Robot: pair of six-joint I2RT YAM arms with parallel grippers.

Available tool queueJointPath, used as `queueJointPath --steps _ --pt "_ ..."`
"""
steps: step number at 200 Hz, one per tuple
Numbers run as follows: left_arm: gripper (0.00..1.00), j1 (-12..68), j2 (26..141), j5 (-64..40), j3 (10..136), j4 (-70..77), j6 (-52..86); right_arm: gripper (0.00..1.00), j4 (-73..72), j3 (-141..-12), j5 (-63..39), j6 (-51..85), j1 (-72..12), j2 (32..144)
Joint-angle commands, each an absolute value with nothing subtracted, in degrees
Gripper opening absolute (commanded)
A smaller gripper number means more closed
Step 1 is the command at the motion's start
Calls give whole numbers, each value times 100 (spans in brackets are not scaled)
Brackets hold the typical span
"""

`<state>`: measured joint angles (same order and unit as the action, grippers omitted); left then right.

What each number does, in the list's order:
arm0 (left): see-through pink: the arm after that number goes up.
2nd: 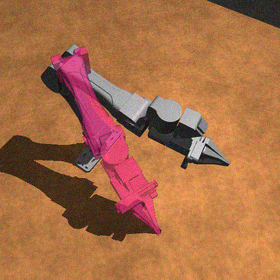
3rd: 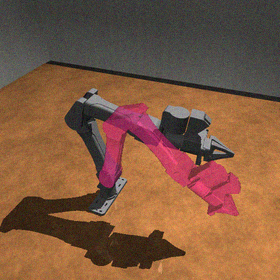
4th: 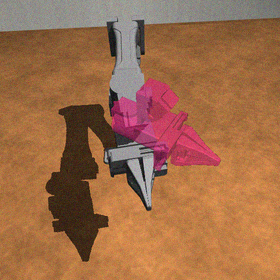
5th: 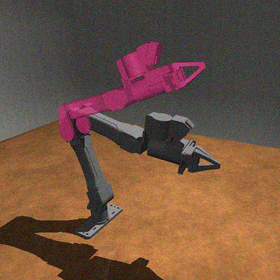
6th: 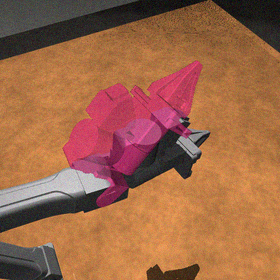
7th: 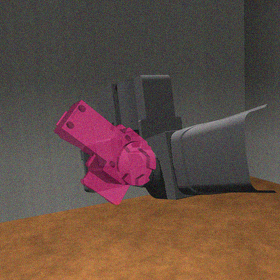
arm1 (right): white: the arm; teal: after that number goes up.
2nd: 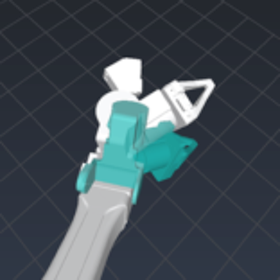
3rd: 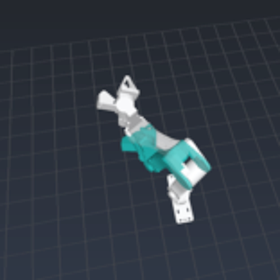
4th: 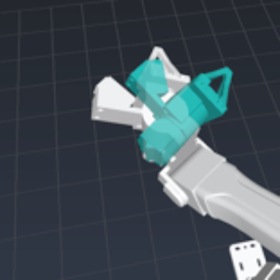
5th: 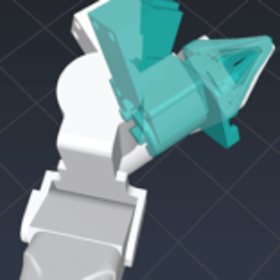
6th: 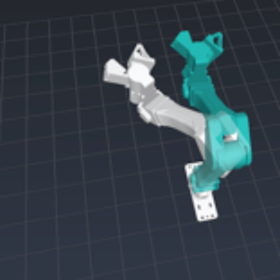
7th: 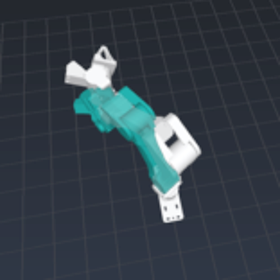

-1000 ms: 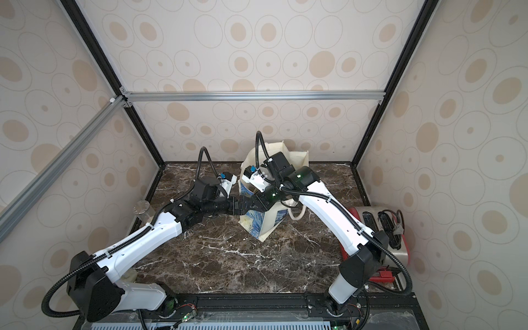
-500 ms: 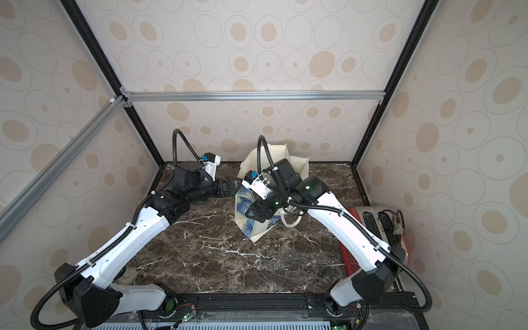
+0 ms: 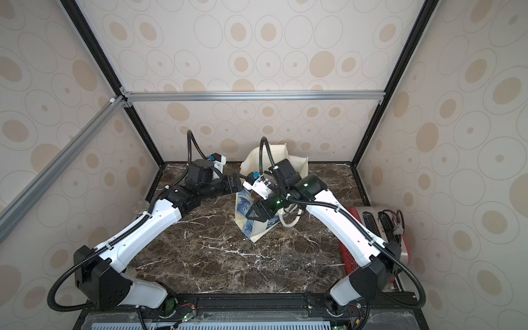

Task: Take out the seed jars from the canvas bag
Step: Adjust the canvas bag at the center of the board.

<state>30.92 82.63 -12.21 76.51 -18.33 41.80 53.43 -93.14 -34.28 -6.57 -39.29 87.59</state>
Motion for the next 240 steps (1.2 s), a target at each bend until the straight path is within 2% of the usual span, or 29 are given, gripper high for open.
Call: queueJointPath --steps 1,20,45,62,83,111,124,146,169,207,240 --pt "89 3116 8394 -538 8056 -2255 4542 60 5205 -9710 -4044 -688 -4408 9128" --pt "82 3112 8505 -75 8074 -2390 4526 59 5020 -9927 -4087 -596 -4653 9377" --pt "76 3110 8637 -4 8137 -2369 4095 60 4576 -9967 -4045 -256 -4772 9407" --pt "61 3111 8644 2 8182 -2315 3648 62 4600 -9970 -3788 -262 -4772 9268" --pt "42 3111 8547 55 8127 -2238 3218 67 4934 -9834 -2780 -561 -4764 8890" --pt "32 3111 8297 -350 7827 -1870 2508 69 5155 -9350 -1663 -657 -4517 8249" --pt "23 3111 8172 -619 7633 -1572 2112 69 5183 -9188 -1432 -466 -4229 8039" --pt "0 3111 8176 -769 7683 -1274 1652 67 5121 -9062 -1246 287 -3641 7915" --pt "0 3111 8401 -715 8058 -1213 1333 64 5269 -9126 -1309 734 -3406 8081" --pt "0 3111 8622 -781 8473 -902 981 63 5536 -8937 -2185 611 -3475 8316" --pt "0 3111 8582 -846 8424 -272 541 63 5267 -8268 -1855 695 -3875 8090"
